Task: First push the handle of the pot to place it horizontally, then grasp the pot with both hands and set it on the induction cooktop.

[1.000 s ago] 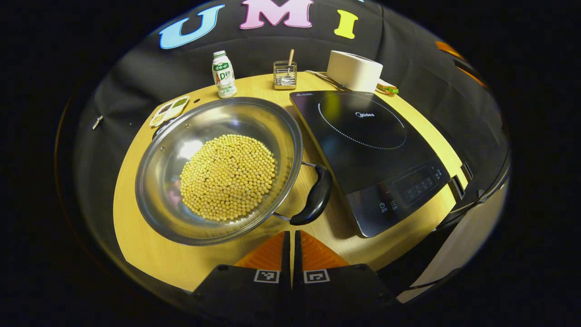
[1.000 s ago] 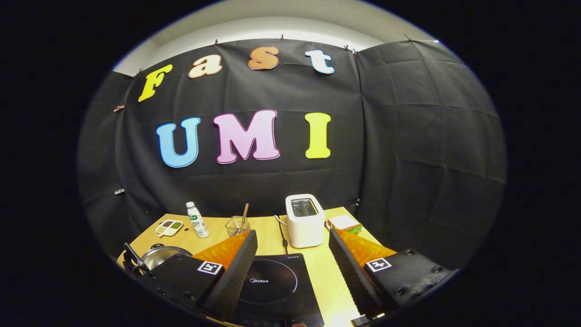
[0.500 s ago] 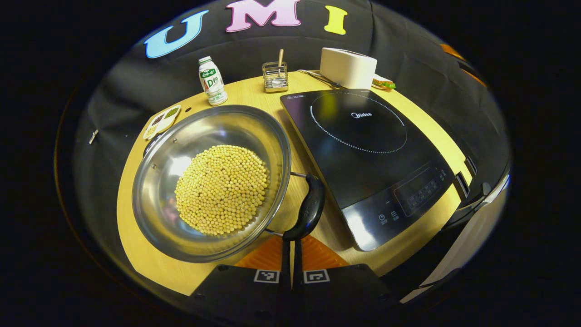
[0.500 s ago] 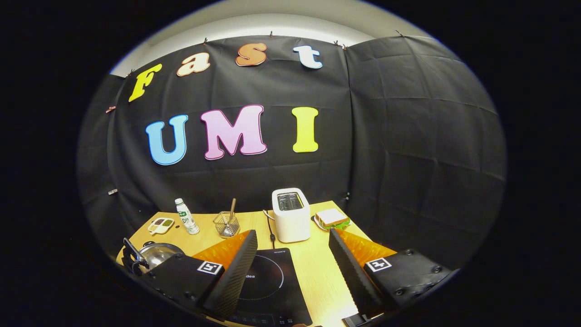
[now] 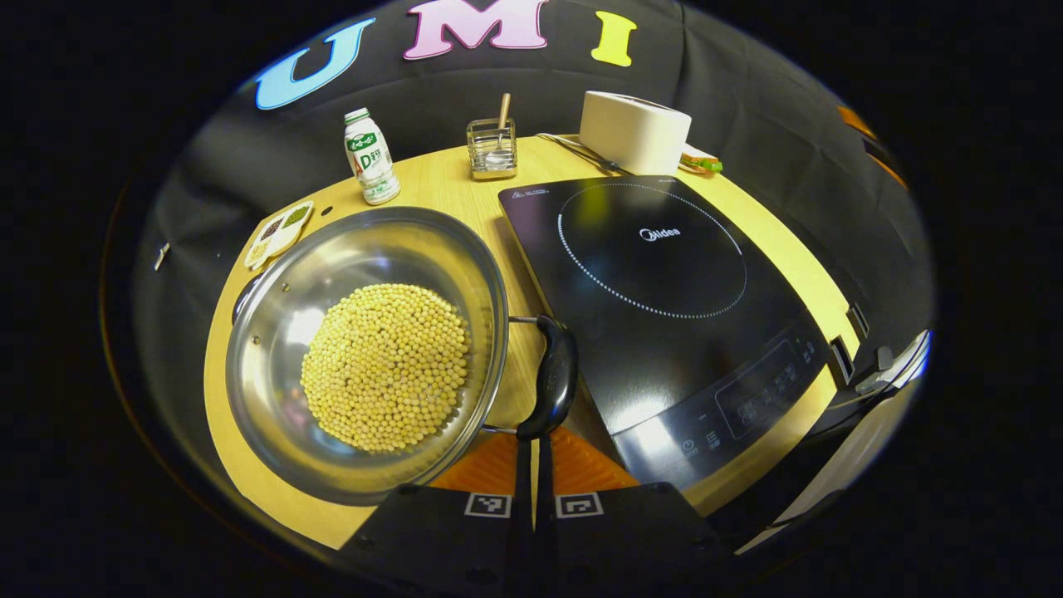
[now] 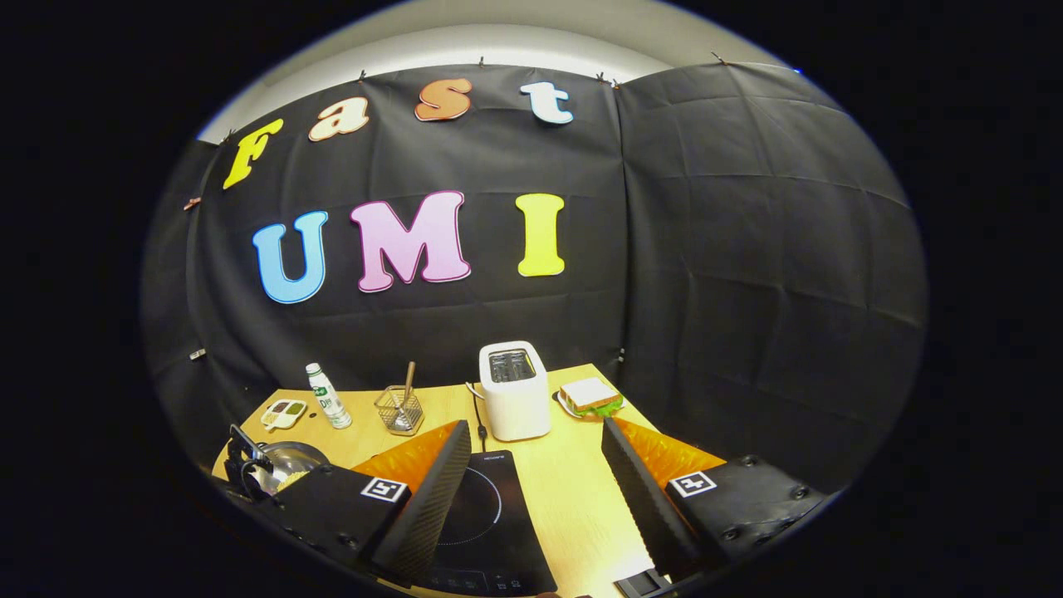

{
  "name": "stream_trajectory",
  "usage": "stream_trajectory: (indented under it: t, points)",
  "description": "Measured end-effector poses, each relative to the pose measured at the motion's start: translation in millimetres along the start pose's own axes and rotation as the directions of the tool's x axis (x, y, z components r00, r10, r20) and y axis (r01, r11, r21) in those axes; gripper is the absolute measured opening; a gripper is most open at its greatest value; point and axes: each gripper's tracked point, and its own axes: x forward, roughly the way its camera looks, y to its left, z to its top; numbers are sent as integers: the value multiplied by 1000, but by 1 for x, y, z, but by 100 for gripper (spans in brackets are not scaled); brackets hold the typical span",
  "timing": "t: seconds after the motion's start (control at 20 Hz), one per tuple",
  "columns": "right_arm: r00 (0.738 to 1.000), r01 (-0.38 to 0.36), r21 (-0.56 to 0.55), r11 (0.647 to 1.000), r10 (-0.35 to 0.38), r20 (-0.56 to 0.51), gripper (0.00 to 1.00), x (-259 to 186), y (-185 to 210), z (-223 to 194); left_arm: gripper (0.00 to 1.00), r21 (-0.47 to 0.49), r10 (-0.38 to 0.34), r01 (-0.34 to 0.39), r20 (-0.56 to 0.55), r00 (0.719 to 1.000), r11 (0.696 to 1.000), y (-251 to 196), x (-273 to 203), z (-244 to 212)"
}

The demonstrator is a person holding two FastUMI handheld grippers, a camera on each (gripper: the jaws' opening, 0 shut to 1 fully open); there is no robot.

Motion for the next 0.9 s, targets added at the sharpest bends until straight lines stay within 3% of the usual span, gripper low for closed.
stream_trajectory:
  t: [0.4, 0.9]
  points:
    - [999, 44, -7, 999, -44, 6, 99, -3, -14, 2, 5, -59, -22, 24, 33, 999, 998, 0, 17, 30]
    - [1000, 21, -37, 999, -21, -13, 99, 2, -6, -4, 5, -68, -9, 14, 71, 997, 998, 8, 36, 61]
